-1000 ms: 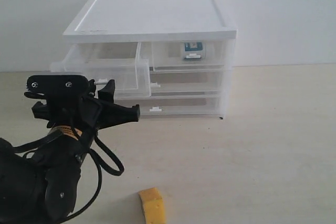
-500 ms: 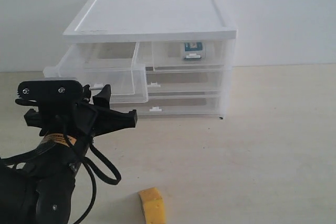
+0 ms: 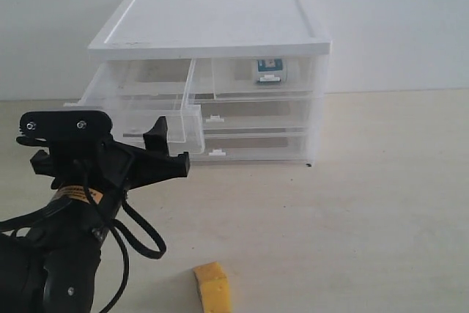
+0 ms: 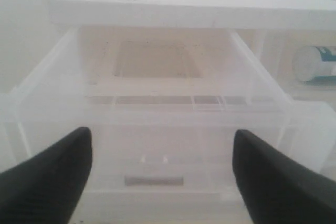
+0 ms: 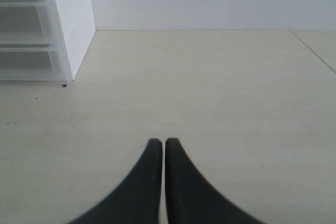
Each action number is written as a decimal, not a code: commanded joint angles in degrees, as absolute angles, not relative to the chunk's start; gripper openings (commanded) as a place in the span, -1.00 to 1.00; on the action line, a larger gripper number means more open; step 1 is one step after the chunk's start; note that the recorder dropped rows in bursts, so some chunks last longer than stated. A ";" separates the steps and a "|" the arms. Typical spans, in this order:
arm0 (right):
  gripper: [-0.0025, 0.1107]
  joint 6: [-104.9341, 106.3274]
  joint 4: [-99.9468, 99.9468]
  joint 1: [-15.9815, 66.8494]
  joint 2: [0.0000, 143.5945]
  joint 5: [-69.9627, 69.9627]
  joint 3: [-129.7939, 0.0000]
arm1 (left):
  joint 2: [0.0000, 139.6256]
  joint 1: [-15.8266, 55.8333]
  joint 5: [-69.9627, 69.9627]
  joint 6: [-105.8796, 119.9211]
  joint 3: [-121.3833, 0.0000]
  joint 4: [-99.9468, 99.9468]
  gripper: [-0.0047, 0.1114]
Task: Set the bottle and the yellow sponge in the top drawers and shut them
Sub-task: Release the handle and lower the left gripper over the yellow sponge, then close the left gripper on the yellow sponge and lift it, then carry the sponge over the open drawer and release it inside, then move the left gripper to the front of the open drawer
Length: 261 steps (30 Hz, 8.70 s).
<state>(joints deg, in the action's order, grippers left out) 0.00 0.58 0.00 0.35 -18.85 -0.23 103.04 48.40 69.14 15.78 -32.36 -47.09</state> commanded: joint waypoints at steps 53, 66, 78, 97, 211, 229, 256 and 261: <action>-0.96 0.00 0.56 0.00 0.00 -18.46 0.00 | 98.67 53.13 -20.79 -36.39 -50.01 12.10 0.46; -0.96 0.00 0.56 0.00 0.00 -18.46 0.00 | 104.85 53.13 -24.26 -58.53 -55.09 27.68 0.58; -0.96 0.00 0.56 0.00 0.00 -18.46 0.00 | 108.47 53.13 -28.98 -59.37 -58.43 26.81 0.57; -0.96 0.00 0.56 0.00 0.00 -18.46 0.00 | 108.47 53.13 -32.50 -57.36 -58.43 24.70 0.33; -0.96 0.00 0.56 0.00 0.00 -18.47 0.00 | 103.38 17.70 -59.08 86.12 -96.14 -17.48 -0.84; -0.96 0.00 0.56 0.00 0.00 -18.47 0.00 | 104.67 17.70 -52.73 86.47 -96.14 -17.59 0.13; -0.96 0.00 0.56 0.00 0.00 -18.47 0.00 | 98.33 17.70 -69.96 81.83 -95.78 -16.44 0.11; -0.96 0.00 0.56 0.00 0.00 -18.47 0.00 | 99.88 17.70 -69.96 81.70 -95.65 -15.61 0.05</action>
<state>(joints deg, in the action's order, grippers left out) 0.00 0.54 0.00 0.31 -18.85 -0.23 98.92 17.76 -69.66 82.55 -95.87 -16.10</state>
